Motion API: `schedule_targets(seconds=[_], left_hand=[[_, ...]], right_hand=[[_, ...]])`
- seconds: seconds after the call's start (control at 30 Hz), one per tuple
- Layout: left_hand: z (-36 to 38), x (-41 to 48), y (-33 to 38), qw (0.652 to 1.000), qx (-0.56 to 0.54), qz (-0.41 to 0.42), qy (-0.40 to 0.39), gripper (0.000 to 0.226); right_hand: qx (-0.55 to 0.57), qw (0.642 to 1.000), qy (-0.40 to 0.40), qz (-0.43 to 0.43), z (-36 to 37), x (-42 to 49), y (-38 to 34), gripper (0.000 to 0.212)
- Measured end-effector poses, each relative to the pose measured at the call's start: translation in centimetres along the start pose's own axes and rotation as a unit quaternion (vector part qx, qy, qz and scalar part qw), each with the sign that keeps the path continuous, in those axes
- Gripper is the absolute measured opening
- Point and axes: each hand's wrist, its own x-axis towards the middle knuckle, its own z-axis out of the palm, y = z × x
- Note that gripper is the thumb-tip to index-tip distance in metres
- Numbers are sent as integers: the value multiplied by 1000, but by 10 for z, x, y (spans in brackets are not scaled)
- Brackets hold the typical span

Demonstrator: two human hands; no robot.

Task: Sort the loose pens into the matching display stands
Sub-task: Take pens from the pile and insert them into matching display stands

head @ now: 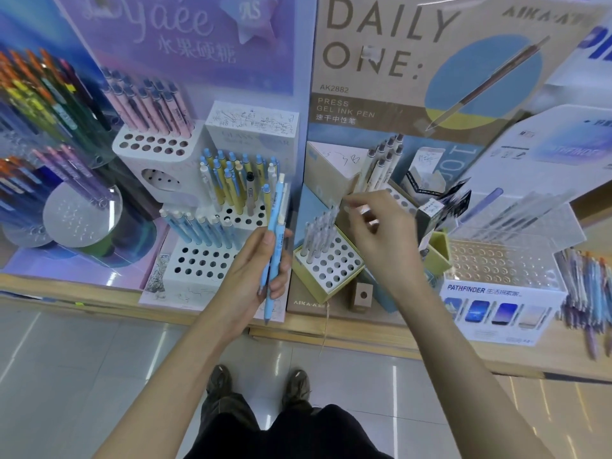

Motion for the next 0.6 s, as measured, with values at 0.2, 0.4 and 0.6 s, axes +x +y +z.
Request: schedule_targets(seconds=[0.2,0.4,0.6], left_hand=[[-11,-6,-3,1000,-7,-12,24,30],[-20,-10,-3,999,-9,-12,36,25],[-23,-13,-4,999,-7,-13,36,26]], right_hand=[[2,999,-50,17,24,-6,5,19],[-1,997,-42,61,29,-5,8,20],[0,993,-77,90,27,1,10,17]])
